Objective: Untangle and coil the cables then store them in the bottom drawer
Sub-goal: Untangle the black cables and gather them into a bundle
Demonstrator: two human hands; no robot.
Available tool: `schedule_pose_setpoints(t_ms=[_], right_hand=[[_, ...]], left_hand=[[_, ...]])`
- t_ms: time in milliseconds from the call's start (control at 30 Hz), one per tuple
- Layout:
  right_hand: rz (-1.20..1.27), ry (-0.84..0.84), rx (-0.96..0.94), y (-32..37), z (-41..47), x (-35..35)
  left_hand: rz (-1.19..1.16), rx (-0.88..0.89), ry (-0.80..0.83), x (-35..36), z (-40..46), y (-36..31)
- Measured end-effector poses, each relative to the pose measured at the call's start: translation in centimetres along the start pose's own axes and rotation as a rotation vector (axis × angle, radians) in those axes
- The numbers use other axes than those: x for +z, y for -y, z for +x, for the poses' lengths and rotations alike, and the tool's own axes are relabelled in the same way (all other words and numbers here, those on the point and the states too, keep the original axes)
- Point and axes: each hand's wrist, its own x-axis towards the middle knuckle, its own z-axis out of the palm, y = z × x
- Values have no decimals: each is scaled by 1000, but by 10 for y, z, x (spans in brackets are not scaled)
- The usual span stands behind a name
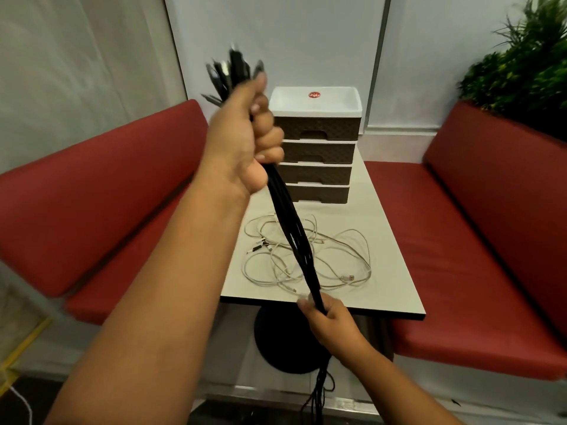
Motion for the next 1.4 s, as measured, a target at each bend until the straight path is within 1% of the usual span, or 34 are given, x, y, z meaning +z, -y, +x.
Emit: schedule_pose_setpoints(t_ms=[67, 133, 267, 333, 433, 533, 567, 667, 733, 800, 900, 967, 1000, 1067, 1100, 1167, 1300, 1333, 1400], right_hand=[[-67, -13, 114, -35, -11, -2], [-127, -12, 210, -60, -21, -8], [-163, 30, 293, -62, -26, -28], [-197, 60, 306, -53, -26, -41], [-235, 112, 326, -30, -25, -56], [-251, 52, 319, 5, -19, -60], [-201, 17, 324, 18, -17, -61], [56, -45, 308, 57, -14, -63], [121, -50, 242, 78, -13, -65], [68, -61, 144, 92, -12, -64], [-50, -76, 12, 100, -11, -59], [-105, -3, -46, 100, -11, -52], [-167, 25, -67, 98, -11, -48], [-286, 37, -112, 94, -10, -39], [-291, 35, -128, 93, -10, -35], [-224, 29, -160, 92, -10, -29], [25, 19, -270, 79, -8, -24], [62, 32, -263, 71, -9, -21], [59, 55, -210, 49, -14, -14]], left_hand=[[15, 62, -8, -2, 4, -15], [62, 67, -18, -7, 7, -17], [200, 8, -26, -27, 10, 0], [354, -35, -4, -38, 9, 8], [664, -109, 60, -49, -1, 26], [886, -184, 171, -52, -18, 55], [929, -219, 213, -52, -24, 65], [1014, -333, 368, -48, -42, 94], [1073, -376, 400, -44, -51, 112], [1049, -418, 313, -41, -57, 125], [862, -475, 103, -38, -56, 136], [840, -459, 7, -36, -55, 142], [792, -458, -38, -36, -54, 145], [655, -484, -111, -37, -51, 149], [607, -486, -134, -38, -50, 149], [583, -439, -175, -37, -47, 150], [621, -228, -258, -28, -31, 137], [608, -191, -294, -27, -23, 128], [538, -123, -353, -29, -5, 103]])
